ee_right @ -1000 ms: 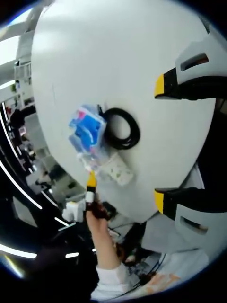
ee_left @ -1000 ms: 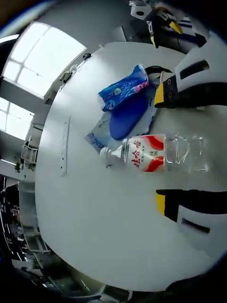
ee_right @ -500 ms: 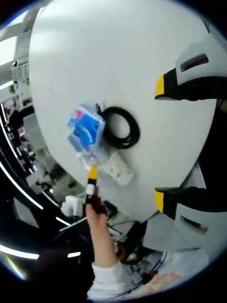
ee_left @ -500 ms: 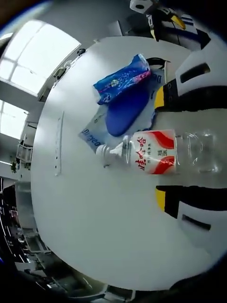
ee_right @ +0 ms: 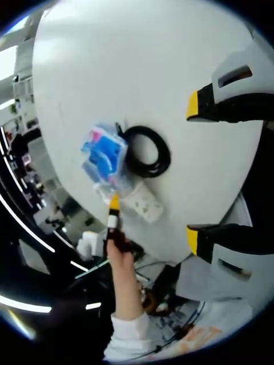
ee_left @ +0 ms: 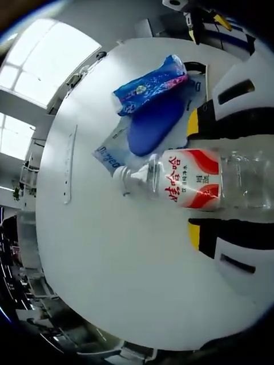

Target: Arrange the tabletop items into an orderly group along one side of the table until the central work area is clear of visible clutter.

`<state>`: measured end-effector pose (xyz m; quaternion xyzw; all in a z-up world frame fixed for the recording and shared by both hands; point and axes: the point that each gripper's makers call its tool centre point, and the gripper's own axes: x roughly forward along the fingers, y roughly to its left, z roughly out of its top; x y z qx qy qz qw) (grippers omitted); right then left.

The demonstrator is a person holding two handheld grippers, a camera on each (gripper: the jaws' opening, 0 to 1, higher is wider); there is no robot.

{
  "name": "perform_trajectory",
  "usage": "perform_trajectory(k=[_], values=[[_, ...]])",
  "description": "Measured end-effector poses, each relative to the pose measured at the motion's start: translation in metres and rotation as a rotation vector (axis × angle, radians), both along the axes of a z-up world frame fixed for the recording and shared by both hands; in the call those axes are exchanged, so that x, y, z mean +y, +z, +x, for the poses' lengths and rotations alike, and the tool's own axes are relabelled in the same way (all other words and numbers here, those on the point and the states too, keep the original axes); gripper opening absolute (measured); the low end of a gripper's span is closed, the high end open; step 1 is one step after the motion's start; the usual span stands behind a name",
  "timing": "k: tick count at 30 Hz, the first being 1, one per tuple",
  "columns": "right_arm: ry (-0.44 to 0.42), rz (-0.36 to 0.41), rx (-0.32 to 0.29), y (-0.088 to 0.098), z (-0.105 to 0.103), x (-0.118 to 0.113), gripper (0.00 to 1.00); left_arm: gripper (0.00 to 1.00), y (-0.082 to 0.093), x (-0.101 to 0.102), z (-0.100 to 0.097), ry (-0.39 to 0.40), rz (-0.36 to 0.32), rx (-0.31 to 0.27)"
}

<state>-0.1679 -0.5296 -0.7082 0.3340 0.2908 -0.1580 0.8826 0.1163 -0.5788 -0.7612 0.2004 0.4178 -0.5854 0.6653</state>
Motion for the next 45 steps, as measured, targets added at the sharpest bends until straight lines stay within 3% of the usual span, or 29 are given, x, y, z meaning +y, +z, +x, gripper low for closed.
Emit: perform_trajectory(k=[3, 5, 14, 18, 20, 24, 35, 40, 45], values=[[0.000, 0.002, 0.002, -0.001, -0.002, 0.001, 0.71, 0.52, -0.001, -0.001, 0.000, -0.005, 0.005, -0.014], [-0.006, 0.003, 0.002, -0.001, -0.005, 0.001, 0.71, 0.49, -0.003, 0.000, 0.003, -0.024, 0.021, -0.058], [-0.054, 0.020, -0.039, 0.007, -0.007, -0.004, 0.68, 0.44, -0.001, 0.000, -0.003, -0.065, 0.028, -0.050], [-0.056, 0.007, -0.045, 0.011, -0.008, -0.006, 0.68, 0.41, 0.002, 0.005, -0.011, -0.007, 0.011, 0.055], [-0.056, 0.003, -0.046, 0.011, -0.009, -0.006, 0.68, 0.40, 0.003, 0.010, -0.009, -0.031, 0.011, 0.011], [-0.059, -0.002, -0.050, 0.014, -0.011, -0.006, 0.68, 0.38, 0.010, 0.017, -0.009, -0.016, -0.016, 0.000], [-0.038, -0.025, -0.081, 0.024, 0.000, 0.000, 0.67, 0.37, 0.062, 0.029, -0.003, 0.057, -0.193, 0.029], [-0.006, -0.051, -0.106, 0.037, 0.011, 0.003, 0.67, 0.38, 0.086, 0.043, -0.014, 0.068, -0.259, 0.077], [0.017, -0.074, -0.130, 0.048, 0.018, 0.008, 0.67, 0.38, 0.115, 0.054, -0.025, 0.035, -0.327, 0.043]])
